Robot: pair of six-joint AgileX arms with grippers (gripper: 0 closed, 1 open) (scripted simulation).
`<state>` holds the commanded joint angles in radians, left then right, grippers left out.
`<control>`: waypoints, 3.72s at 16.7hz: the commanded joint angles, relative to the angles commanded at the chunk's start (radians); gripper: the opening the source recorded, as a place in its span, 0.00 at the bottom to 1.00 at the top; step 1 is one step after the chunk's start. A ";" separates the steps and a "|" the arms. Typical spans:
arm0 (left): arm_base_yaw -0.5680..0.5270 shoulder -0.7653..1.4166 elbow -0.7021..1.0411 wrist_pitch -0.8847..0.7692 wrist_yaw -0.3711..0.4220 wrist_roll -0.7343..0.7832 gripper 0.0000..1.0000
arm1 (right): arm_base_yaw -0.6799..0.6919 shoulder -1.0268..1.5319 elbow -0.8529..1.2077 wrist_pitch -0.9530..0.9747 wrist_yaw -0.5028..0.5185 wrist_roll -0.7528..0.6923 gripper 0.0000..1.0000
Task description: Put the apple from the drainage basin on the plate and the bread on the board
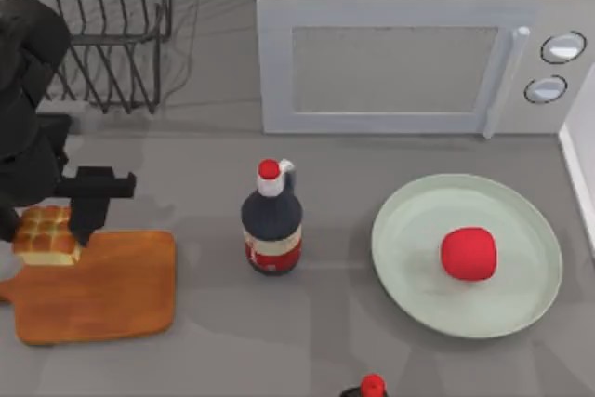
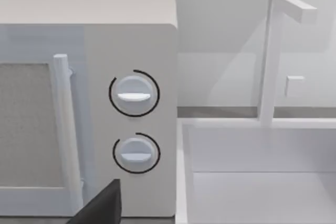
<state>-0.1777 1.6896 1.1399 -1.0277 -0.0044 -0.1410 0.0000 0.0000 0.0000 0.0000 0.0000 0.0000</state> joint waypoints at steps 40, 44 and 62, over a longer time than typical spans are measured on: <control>-0.018 0.028 -0.170 0.219 -0.001 -0.025 0.83 | 0.000 0.000 0.000 0.000 0.000 0.000 1.00; -0.018 0.028 -0.170 0.219 -0.001 -0.025 1.00 | 0.000 0.000 0.000 0.000 0.000 0.000 1.00; 0.020 -0.388 -0.398 0.411 0.004 0.023 1.00 | 0.000 0.000 0.000 0.000 0.000 0.000 1.00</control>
<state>-0.1577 1.3017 0.7417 -0.6168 -0.0003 -0.1185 0.0000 0.0000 0.0000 0.0000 0.0000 0.0000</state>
